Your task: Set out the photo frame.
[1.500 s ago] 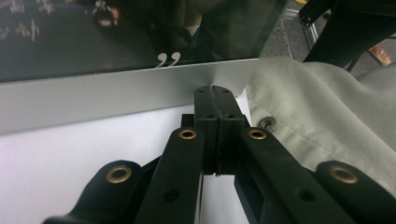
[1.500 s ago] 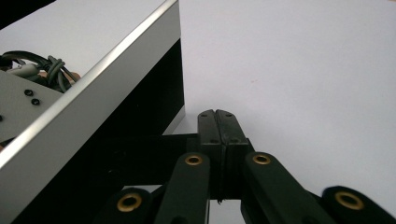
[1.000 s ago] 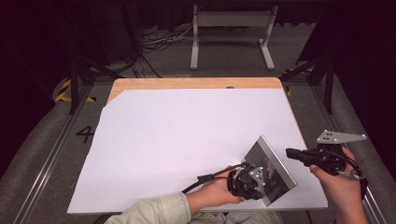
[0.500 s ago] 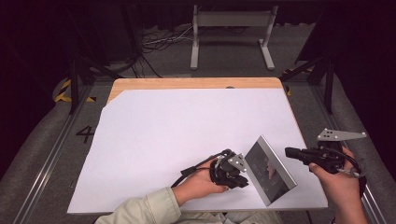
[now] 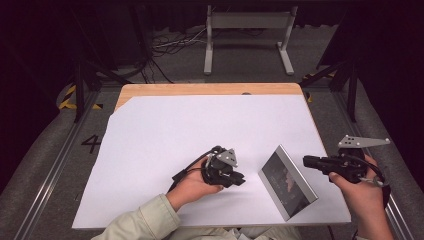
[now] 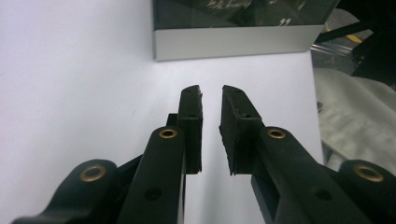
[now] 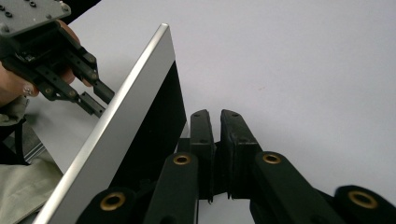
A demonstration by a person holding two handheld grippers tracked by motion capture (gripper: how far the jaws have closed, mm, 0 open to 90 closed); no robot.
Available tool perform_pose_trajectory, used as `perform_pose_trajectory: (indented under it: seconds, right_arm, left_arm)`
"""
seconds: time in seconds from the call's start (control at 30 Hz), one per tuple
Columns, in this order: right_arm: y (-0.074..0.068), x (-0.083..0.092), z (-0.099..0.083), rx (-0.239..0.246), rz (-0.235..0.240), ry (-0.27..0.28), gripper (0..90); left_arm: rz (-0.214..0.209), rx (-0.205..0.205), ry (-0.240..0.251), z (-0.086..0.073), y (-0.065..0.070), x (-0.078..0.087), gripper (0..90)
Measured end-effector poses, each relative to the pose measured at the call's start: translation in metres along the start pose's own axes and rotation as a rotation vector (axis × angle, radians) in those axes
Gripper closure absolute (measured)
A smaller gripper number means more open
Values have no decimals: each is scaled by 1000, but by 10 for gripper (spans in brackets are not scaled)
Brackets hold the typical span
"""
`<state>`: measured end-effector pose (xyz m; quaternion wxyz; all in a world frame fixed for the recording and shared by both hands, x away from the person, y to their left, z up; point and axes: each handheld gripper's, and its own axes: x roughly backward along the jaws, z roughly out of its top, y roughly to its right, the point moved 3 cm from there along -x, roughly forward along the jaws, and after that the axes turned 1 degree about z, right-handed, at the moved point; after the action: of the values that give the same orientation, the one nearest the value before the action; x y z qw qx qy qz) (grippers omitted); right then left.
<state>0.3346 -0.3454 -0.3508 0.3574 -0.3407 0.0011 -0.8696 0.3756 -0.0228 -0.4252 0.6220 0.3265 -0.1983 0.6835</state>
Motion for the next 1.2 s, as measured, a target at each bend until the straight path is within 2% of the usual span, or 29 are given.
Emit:
perform_pose_trajectory:
  seconds: [0.17,0.43,0.6,0.7,0.77,0.97,1.17,1.2]
  right_arm:
    - [-2,0,2,-7,-4,3,790]
    - [-10,6,9,-12,-20,15,763]
    - [-18,16,18,-41,-16,59,749]
    - [-20,17,19,-45,-18,61,747]
    - [-22,17,20,-63,-12,62,746]
    - [-28,20,27,-94,-7,60,744]
    - [-32,17,29,-112,-24,24,709]
    - [-32,17,30,-111,-28,19,707]
  left_arm:
    - [43,32,19,-12,-11,18,778]
    - [94,52,41,-23,-20,36,769]
    - [121,69,50,-29,-24,43,768]
    - [129,73,53,-32,-26,46,767]
    - [132,93,65,-35,-28,49,767]
    - [139,96,70,-35,-31,50,769]
    - [152,110,72,-38,-35,53,768]
    - [165,108,67,-39,-36,53,766]
